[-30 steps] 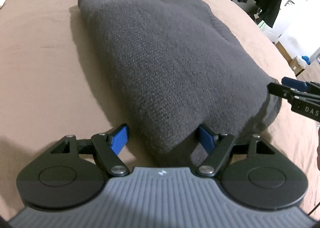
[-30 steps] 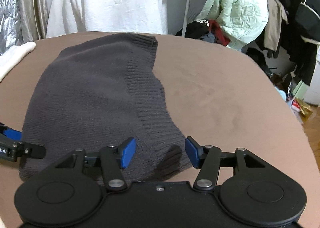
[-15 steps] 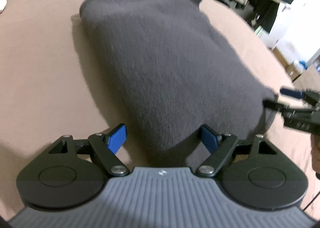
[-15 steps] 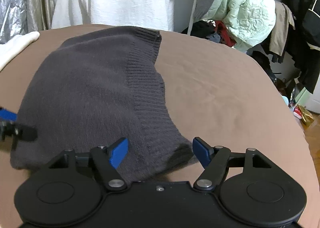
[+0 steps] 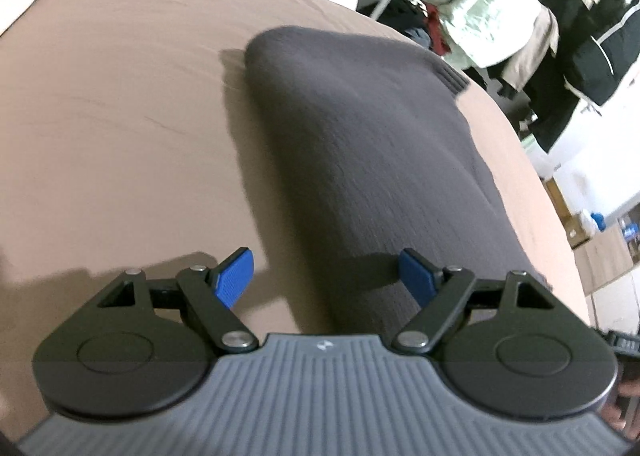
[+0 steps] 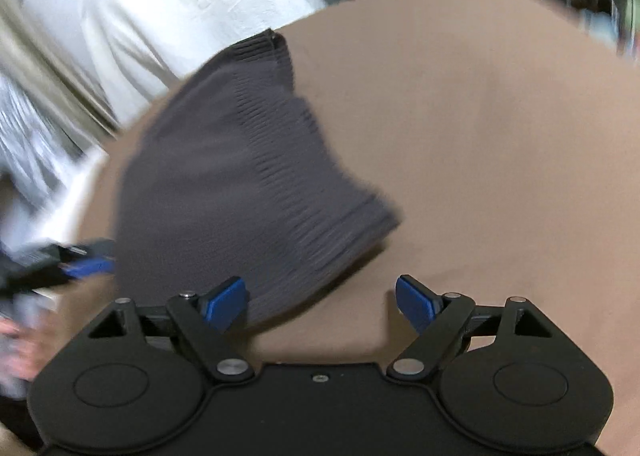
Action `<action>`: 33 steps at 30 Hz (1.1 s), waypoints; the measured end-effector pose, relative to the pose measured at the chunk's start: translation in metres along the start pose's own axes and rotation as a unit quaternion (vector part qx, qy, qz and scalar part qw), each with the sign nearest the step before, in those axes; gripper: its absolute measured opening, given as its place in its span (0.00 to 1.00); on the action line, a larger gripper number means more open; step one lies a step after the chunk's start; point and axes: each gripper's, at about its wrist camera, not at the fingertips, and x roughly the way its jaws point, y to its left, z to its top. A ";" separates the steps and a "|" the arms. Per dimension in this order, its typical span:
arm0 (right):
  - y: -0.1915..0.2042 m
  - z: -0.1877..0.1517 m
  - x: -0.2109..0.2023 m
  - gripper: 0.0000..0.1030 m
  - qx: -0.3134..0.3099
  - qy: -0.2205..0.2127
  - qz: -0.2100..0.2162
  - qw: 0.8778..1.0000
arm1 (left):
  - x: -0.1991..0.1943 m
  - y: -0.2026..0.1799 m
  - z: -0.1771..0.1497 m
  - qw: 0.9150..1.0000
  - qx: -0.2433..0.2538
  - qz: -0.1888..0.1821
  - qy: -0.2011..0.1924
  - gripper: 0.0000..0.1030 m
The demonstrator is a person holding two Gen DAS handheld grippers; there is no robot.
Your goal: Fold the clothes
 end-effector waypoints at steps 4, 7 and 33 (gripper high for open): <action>-0.019 -0.007 0.028 0.84 0.097 0.012 0.081 0.992 | 0.010 0.010 0.018 0.999 -0.046 -0.013 0.005 0.77; -0.024 -0.007 0.048 0.84 0.138 0.000 0.098 0.986 | 0.025 0.010 0.026 0.999 -0.036 0.014 0.005 0.78; -0.035 0.022 0.079 0.70 0.169 -0.019 0.159 0.972 | 0.148 -0.035 0.118 0.994 0.103 0.040 0.001 0.20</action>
